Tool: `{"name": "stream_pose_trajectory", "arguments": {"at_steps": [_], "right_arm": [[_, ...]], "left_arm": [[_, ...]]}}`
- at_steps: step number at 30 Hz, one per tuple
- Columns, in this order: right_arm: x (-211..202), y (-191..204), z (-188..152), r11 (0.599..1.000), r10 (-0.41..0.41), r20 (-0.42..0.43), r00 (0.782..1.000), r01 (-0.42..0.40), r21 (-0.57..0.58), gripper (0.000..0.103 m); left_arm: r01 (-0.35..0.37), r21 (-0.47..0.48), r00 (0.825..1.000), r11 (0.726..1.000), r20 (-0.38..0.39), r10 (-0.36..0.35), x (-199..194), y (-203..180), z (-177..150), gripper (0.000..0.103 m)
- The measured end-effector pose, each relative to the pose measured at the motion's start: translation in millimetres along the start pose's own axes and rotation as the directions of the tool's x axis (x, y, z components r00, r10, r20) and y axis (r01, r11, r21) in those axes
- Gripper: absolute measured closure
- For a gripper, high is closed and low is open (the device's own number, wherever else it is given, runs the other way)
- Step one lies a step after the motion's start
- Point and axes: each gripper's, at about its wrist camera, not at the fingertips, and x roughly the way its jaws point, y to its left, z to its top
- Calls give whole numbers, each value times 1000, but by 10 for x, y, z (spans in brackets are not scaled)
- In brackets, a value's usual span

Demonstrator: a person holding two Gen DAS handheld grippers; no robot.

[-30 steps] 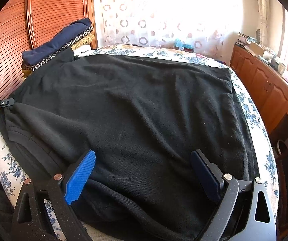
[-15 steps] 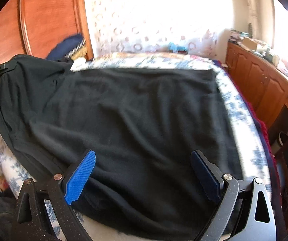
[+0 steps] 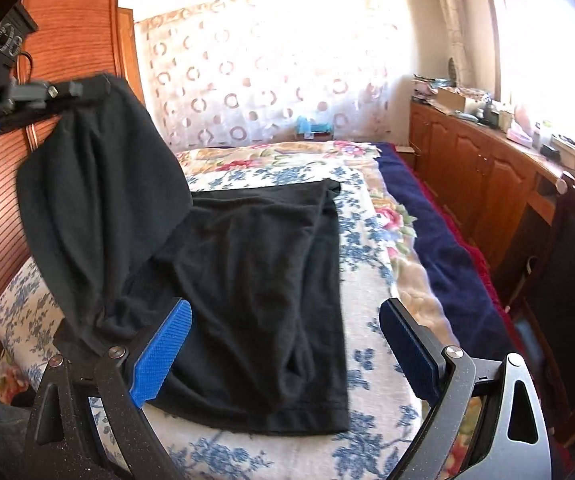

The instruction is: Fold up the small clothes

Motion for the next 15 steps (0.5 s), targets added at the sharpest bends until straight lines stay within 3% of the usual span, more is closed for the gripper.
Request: {"name": "stream_pose_trajectory", "arguments": {"at_steps": [1, 3, 6, 11, 15], "right_arm": [[-4, -17, -10, 1000, -2, -2, 1000, 2, 4, 7], [-22, -19, -34, 1000, -8, -7, 1000, 8, 7, 7], [-22, -13, -53, 1000, -9, -15, 1000, 10, 10, 7], [-8, 31, 0, 1000, 4, -14, 1000, -4, 14, 7], [51, 89, 72, 1000, 14, -19, 1000, -15, -16, 7]], "left_arm": [[4, -1, 1000, 1000, -11, -4, 46, -12, -12, 82], [9, 5, 1000, 1000, -2, -9, 26, 1, -82, 53], [10, -13, 1000, 1000, 3, -10, -17, 59, -156, 30], [-78, -67, 997, 995, 22, 79, -180, 283, -319, 27], [-171, -123, 984, 978, 22, 175, -360, 533, -558, 27]]}}
